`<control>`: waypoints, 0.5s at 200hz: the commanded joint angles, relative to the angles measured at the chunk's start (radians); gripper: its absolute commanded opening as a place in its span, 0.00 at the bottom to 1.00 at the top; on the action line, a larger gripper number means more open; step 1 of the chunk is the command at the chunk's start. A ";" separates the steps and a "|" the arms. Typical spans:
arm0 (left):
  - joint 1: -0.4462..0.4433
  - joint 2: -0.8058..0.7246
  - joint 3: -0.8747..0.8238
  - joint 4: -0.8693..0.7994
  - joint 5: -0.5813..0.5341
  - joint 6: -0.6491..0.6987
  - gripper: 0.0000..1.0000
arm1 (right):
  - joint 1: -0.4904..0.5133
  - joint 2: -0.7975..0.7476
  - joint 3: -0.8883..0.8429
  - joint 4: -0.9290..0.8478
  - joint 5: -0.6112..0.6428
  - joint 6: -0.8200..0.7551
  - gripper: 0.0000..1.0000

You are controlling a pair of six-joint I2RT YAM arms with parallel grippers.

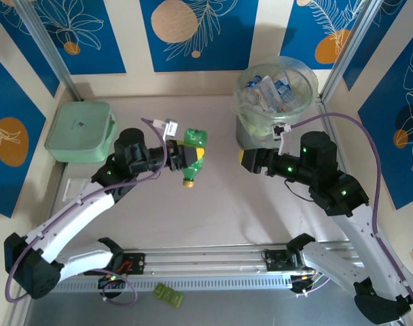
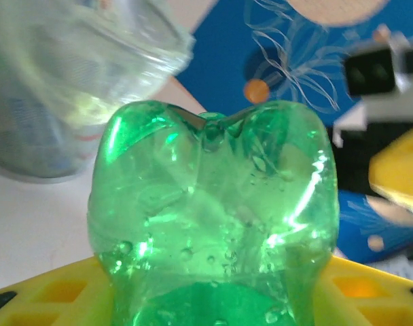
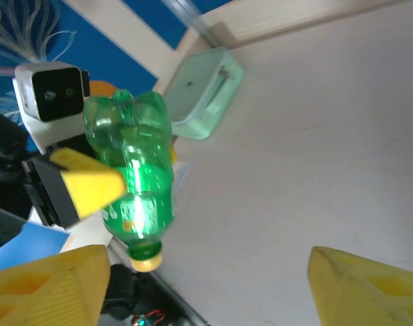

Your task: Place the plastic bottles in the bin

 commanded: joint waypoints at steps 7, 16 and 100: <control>-0.063 -0.061 0.002 -0.049 0.061 0.234 0.46 | 0.013 0.036 0.035 0.095 -0.168 0.058 0.82; -0.083 -0.064 0.020 -0.092 0.043 0.289 0.46 | 0.024 0.051 0.042 0.095 -0.177 0.066 0.84; -0.144 0.017 0.102 -0.146 0.063 0.341 0.44 | 0.229 0.163 0.112 0.084 -0.045 -0.035 0.98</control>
